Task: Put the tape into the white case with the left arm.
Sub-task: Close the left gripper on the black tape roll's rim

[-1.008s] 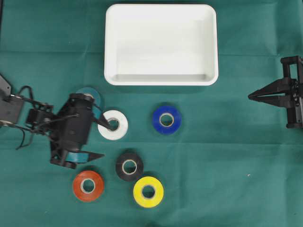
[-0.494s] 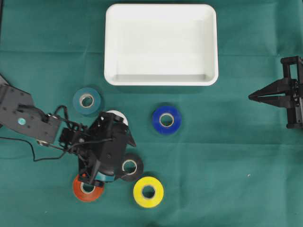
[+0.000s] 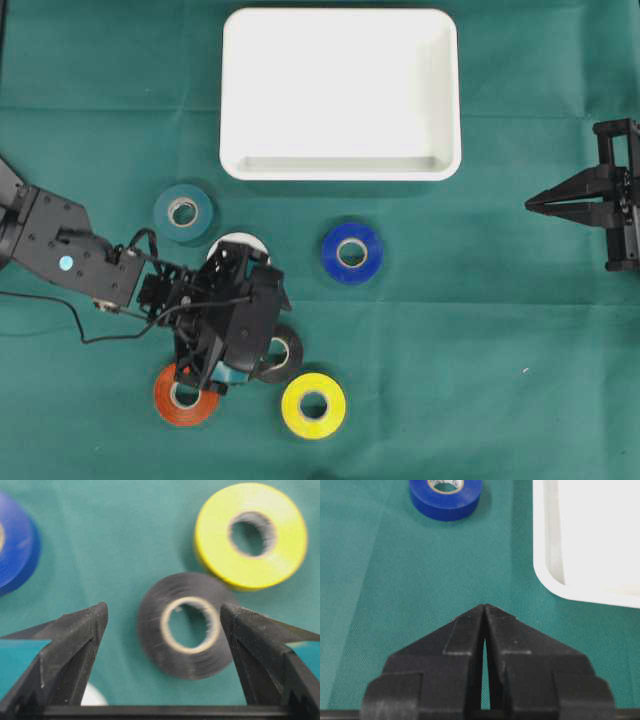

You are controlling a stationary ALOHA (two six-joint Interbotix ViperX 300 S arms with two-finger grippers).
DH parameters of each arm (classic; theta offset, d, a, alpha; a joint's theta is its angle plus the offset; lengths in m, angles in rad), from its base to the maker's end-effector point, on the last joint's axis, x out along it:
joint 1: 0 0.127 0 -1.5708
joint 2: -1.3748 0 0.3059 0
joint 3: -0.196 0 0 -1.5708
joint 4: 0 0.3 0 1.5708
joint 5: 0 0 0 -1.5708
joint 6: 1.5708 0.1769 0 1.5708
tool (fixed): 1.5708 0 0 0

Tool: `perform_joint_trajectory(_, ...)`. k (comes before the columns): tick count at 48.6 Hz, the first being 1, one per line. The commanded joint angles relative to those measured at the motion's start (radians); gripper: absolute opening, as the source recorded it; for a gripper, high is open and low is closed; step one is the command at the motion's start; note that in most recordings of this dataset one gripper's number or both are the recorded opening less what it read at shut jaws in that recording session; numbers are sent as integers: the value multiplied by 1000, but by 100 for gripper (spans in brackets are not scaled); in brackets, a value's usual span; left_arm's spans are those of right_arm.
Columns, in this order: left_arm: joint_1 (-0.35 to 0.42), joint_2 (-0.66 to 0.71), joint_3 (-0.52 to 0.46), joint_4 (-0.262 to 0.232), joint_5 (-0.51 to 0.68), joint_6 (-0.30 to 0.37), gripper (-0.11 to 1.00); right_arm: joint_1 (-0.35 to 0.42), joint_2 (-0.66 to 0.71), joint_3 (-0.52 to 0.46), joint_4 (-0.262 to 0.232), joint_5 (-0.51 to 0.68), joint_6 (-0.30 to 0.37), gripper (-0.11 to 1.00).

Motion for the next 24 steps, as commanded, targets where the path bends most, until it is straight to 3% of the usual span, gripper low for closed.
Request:
perform_joint_trajectory(1,18,-12,0,2,-5,2,95,-2,5,-9,-2,-5,2,-9)
perform_joint_trajectory(14,20,-5,5,3,-5,3,95,-2,5,-8,-2,-5,2,-9)
perform_joint_trajectory(24,23,75,-15,3,-5,5,95,-2,5,0,-2,-9,2,-9)
